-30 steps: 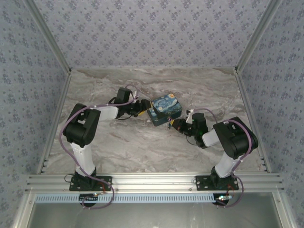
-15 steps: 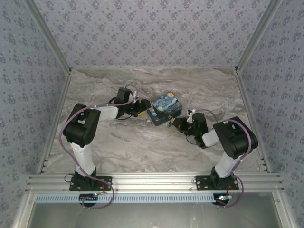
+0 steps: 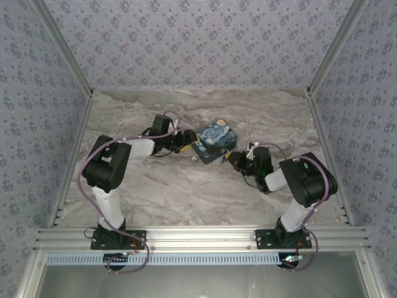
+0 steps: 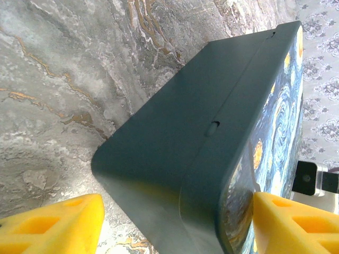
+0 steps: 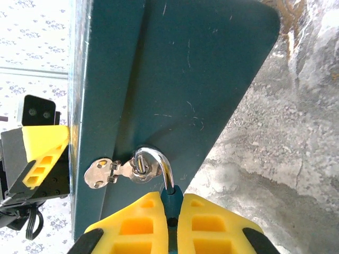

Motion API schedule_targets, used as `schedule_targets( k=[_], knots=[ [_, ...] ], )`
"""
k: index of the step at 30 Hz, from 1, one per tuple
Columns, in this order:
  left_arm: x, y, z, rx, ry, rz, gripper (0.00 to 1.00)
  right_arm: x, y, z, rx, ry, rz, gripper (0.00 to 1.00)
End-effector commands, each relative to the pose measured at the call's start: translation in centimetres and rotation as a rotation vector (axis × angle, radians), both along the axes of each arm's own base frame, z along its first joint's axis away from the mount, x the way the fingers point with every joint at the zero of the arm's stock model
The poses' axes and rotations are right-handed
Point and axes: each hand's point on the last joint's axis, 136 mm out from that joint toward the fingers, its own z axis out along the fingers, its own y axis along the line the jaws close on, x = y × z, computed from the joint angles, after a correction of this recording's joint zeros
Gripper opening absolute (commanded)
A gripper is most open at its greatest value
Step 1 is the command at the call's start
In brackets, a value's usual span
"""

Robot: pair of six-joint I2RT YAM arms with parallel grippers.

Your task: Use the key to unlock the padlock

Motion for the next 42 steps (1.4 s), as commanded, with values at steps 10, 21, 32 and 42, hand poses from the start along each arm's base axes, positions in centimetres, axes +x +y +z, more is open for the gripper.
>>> schedule_targets(
  k=[10,21,32,42],
  knots=[
    [-2.7,3.0,-5.5,0.151,0.181,0.048,0.71,-0.4,-2.8,-0.5,-0.075,0.021,-0.079,0.08],
    [-2.1,3.0,-5.2,0.151,0.173,0.052,0.72,-1.4,-5.0,0.0,-0.144,0.028,-0.122,0.09],
    [-2.0,2.9,-3.5,0.125,0.133,0.050,0.75,-0.4,-4.8,0.0,-0.094,0.035,-0.160,0.09],
    [-2.7,2.5,-3.7,0.109,0.137,0.043,0.76,1.1,-4.7,-0.5,-0.028,0.050,-0.223,0.09]
  ],
)
